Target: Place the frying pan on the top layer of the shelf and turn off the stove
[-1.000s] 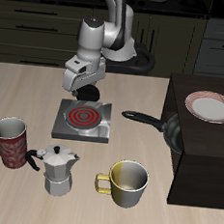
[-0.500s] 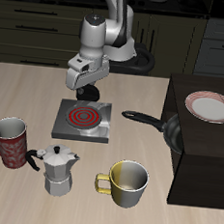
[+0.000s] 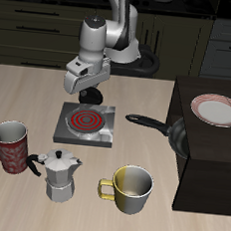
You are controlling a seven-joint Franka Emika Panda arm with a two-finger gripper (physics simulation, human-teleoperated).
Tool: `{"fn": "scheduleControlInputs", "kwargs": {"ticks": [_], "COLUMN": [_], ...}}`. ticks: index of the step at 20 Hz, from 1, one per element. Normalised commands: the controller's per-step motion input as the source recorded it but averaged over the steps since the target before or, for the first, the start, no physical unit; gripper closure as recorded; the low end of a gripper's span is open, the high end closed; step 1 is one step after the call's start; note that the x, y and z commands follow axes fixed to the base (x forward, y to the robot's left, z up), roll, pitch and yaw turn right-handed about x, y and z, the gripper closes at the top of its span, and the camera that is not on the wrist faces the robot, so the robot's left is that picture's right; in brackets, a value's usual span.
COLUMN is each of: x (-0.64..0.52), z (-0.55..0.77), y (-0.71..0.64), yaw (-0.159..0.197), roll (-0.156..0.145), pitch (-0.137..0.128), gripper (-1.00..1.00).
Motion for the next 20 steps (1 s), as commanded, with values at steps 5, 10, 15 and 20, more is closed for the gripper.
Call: {"fn": "scheduleControlInputs", "kwargs": {"ticks": [5,10,15,20], "x": [0.07,0.07,0.06,0.03], "z": [-0.09,0.07,0.00,0.09], "y": [-0.05,0.02,-0.02,0.01], "yaw": [-0.042,-0.075,-0.070,-0.077], "roll": [-0.027,-0.028,-0.022,0.000], "pitch": [0.003,-0.026,-0.014,-0.033], "gripper": [1.00,1.00,1.00,1.00]}}
